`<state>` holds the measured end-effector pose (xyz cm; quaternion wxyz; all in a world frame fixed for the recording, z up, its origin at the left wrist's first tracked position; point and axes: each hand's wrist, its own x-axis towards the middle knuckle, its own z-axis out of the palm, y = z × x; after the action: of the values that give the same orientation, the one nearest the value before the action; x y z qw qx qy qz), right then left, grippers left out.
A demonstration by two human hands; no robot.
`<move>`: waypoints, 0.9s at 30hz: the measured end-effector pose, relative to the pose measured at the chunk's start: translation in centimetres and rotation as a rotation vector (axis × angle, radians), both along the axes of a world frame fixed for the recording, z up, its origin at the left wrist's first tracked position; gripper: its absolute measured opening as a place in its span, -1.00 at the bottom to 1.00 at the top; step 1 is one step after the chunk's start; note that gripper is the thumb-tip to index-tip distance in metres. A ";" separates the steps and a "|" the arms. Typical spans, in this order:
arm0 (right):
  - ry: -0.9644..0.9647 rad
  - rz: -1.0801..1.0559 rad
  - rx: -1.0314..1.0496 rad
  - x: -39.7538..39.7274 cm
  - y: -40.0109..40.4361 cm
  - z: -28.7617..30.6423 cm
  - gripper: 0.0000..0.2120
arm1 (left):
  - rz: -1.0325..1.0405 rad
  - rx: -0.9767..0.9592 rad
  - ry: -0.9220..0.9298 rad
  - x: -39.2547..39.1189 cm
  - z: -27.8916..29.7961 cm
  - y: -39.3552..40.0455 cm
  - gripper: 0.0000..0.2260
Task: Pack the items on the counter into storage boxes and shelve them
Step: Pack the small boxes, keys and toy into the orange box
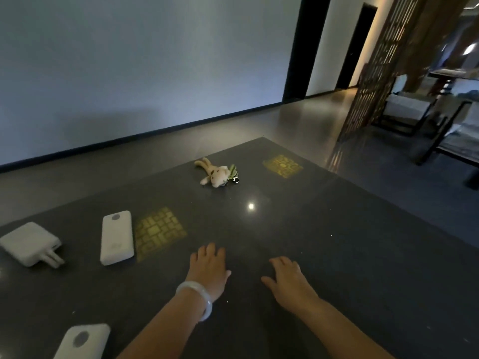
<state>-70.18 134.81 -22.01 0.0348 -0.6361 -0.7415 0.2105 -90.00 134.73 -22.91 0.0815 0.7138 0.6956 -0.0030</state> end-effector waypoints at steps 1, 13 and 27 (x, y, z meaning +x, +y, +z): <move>-0.005 -0.004 0.009 -0.6 1.1 -0.3 -0.46 | 0.021 0.006 0.018 -0.6 -0.2 1.3 -0.50; 0.008 0.025 0.185 -7.7 15.9 -3.9 -0.38 | 0.294 0.033 0.005 -4.0 -4.4 9.4 -0.35; -0.075 -0.009 0.338 -7.6 17.6 -6.4 -0.39 | 0.260 0.016 0.059 -4.1 -3.9 10.6 -0.36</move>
<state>-77.81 152.45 -28.36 0.1147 -0.6317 -0.7644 0.0588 -94.12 145.35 -26.83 0.0548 0.6176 0.7845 -0.0079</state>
